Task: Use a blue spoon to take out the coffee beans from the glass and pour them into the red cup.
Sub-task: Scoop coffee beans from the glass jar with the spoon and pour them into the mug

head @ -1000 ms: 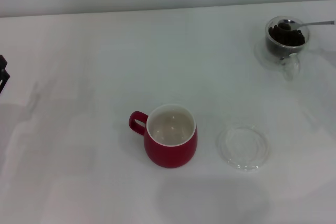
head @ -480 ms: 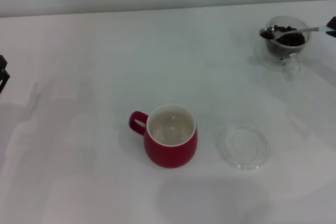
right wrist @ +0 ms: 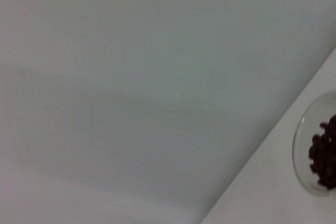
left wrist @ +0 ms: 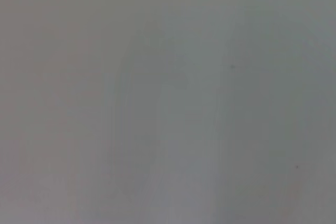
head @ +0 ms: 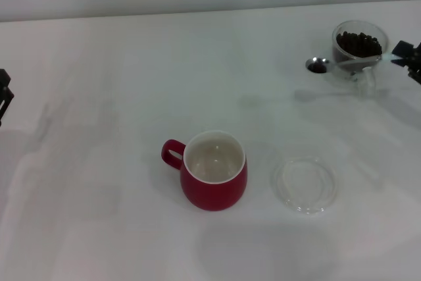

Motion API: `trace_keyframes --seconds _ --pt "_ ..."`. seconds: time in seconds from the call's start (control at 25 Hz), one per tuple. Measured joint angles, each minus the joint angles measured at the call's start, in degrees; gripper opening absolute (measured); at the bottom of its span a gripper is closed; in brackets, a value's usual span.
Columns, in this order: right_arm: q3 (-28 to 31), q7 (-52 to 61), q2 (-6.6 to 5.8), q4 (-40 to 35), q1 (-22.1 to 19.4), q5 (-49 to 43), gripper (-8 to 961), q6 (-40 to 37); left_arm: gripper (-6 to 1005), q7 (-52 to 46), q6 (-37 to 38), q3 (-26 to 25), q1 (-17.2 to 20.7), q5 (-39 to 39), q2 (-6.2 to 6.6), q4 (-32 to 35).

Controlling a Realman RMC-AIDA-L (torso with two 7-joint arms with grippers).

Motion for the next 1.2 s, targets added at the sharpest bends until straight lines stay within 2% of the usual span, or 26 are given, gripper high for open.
trace_keyframes --seconds 0.44,0.48,0.52,0.88,1.2 --pt "-0.8 -3.2 2.46 -0.1 -0.1 -1.6 201 2.9 775 0.0 0.4 0.0 0.7 0.0 -0.03 0.2" --pt "-1.6 -3.6 3.18 -0.3 -0.1 -1.6 201 3.4 775 0.0 0.6 0.0 0.7 0.0 -0.02 0.2" --pt "-1.6 -3.6 3.18 -0.3 -0.1 -1.6 202 3.4 775 0.0 0.7 0.0 0.7 0.0 -0.02 0.2" --pt "-5.5 -4.7 6.14 -2.4 0.6 -1.6 204 4.8 774 0.0 0.9 0.0 1.1 0.0 0.05 0.3" --pt "-7.7 -5.1 6.87 -2.2 1.5 -1.1 206 5.3 774 0.0 0.9 0.0 1.2 0.0 0.15 0.3"
